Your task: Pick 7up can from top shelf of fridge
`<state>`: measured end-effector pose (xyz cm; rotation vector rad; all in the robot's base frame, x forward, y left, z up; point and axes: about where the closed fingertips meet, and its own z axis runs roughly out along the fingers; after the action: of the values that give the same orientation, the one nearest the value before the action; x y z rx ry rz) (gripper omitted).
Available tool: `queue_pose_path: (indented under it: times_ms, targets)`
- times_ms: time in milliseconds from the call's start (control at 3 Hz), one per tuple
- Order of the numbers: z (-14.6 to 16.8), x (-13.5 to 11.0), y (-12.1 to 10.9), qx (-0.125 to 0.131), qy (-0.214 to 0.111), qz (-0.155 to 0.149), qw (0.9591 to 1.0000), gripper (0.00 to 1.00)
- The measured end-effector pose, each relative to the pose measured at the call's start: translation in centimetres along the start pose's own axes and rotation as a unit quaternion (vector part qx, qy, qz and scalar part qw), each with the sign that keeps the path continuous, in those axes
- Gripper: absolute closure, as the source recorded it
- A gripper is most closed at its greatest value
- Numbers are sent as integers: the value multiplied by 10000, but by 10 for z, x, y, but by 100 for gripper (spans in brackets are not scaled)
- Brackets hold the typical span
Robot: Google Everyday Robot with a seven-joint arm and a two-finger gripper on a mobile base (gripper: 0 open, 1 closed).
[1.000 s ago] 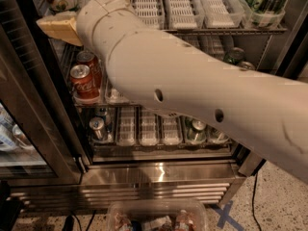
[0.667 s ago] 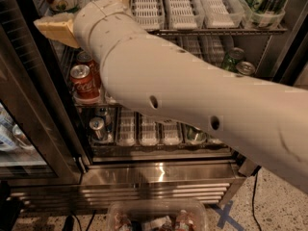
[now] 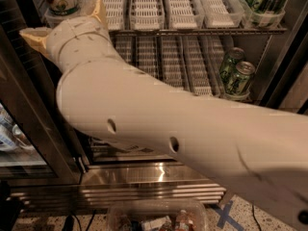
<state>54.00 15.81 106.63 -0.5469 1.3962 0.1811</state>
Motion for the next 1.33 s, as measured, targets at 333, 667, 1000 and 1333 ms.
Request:
queue_pose_path:
  times_ms: [333,667,1000,1333]
  targets:
    - [6,-6,3,157,-60,-66,9998,10]
    - [15,-7,0,304,-111,-135,9994,11]
    - [22,-4,-3,399,-105,-190,9990,12]
    - [31,1,-6,483,-72,-241,9985,18]
